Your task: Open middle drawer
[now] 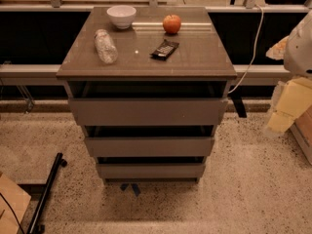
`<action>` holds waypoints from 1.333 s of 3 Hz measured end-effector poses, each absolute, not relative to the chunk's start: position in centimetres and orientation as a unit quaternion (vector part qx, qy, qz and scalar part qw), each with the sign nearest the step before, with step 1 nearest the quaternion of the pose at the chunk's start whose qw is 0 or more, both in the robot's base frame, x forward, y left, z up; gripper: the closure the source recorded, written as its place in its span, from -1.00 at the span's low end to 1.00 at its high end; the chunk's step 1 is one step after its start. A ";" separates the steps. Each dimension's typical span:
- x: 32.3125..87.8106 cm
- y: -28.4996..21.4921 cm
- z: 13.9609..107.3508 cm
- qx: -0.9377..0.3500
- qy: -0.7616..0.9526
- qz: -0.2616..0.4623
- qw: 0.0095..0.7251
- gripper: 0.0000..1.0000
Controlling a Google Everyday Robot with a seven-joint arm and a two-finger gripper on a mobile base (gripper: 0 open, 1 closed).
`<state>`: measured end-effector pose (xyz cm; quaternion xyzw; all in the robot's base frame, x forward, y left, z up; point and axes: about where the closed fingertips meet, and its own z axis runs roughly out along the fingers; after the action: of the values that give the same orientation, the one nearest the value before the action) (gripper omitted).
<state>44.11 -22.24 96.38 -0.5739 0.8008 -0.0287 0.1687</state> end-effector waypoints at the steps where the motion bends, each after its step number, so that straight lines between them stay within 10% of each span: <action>1: 44.1 -22.2 96.4 -0.573 0.801 -0.029 0.170 -1.00; 4: 45.2 -18.6 86.8 -0.622 0.765 0.006 0.169 -1.00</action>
Offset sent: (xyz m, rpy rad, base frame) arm -0.0049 0.0394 -0.0689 -0.0039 0.0348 0.0661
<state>45.17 -18.60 86.85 -0.6220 0.7645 0.0063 0.1691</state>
